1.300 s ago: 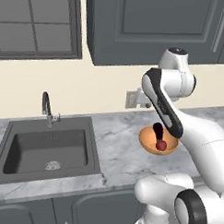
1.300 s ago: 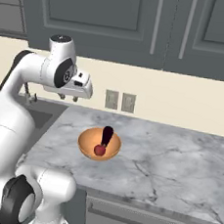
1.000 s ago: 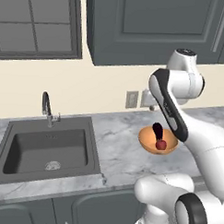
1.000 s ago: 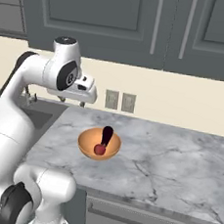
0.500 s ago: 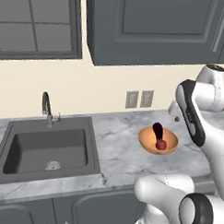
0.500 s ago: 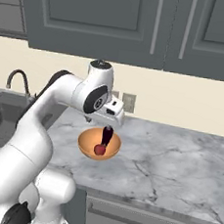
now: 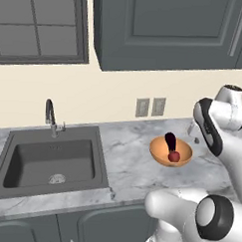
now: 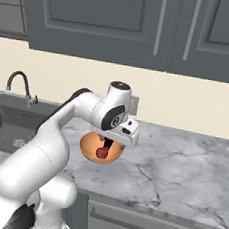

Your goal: Dump the eggplant and apple from the bowl so the bowl can be washed. Place the bowl in the sink after clearing the leftovers.

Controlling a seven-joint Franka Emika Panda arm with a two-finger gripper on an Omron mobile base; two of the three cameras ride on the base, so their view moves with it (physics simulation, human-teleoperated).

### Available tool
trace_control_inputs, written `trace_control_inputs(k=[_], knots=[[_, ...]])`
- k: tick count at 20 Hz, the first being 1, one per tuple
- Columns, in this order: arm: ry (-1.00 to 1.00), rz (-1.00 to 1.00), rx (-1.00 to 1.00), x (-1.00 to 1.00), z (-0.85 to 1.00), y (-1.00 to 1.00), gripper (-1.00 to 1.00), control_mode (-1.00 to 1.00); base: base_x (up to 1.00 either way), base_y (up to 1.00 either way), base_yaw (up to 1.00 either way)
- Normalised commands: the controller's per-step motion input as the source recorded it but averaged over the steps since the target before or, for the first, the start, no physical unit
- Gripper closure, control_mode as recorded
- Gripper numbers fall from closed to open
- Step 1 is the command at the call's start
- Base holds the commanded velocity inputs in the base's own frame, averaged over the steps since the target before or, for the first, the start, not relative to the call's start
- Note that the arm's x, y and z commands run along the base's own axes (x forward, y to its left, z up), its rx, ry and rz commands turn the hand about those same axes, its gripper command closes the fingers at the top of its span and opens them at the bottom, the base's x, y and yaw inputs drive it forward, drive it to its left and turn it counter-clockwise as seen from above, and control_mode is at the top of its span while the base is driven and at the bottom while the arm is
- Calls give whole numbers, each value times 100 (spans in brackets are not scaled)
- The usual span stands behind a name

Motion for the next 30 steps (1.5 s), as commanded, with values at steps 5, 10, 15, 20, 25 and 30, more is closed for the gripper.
trace_control_inputs(k=[5,10,15,20,25,30], knots=[[25,-9,1,35,-71,-1,-100,-100,0,0,0],[12,-7,5,25,-65,-3,-100,-100,0,0,0],[0,-10,19,3,-41,-15,-100,-100,0,0,0],[0,-2,5,0,-9,0,-100,-100,0,0,0],[0,-1,3,4,-13,0,-100,-100,0,0,0],[-2,-3,4,23,-13,0,-100,-100,0,0,0]])
